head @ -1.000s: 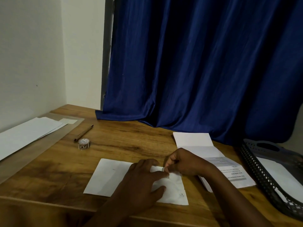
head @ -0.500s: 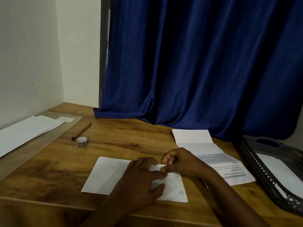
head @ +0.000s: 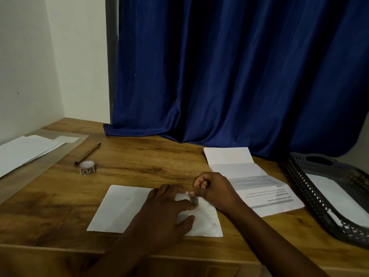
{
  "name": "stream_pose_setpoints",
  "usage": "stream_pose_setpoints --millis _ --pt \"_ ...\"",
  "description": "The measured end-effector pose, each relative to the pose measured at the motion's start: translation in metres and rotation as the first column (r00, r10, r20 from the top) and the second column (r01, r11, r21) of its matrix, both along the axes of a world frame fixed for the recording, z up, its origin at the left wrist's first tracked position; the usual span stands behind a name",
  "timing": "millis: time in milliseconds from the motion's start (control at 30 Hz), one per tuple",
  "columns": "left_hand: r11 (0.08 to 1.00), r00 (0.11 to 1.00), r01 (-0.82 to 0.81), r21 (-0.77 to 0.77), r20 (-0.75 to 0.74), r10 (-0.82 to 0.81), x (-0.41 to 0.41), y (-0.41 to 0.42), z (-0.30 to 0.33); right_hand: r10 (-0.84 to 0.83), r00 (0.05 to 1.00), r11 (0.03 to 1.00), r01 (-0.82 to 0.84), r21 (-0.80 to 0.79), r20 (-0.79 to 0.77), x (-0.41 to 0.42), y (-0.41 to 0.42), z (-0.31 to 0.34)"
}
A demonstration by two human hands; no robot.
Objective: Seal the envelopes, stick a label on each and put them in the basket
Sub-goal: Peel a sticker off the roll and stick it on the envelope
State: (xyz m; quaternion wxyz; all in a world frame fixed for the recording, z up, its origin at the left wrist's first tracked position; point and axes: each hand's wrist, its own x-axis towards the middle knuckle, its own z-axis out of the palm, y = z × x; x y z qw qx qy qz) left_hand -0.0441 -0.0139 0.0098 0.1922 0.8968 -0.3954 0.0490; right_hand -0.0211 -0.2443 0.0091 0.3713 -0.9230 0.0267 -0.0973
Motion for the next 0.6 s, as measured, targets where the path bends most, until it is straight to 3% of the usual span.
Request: stream_pose_setpoints --millis 267,600 --pt "1.000 1.000 -0.012 -0.020 -0.006 0.011 -0.0011 -0.0007 -0.0008 -0.042 0.995 0.998 0.045 -0.035 0.088 0.0003 0.0023 -0.0056" --pt "0.998 1.000 0.012 -0.060 -0.001 -0.012 -0.0003 -0.0002 -0.0031 -0.020 0.997 0.998 0.024 -0.062 0.072 -0.0035 0.0024 -0.0072"
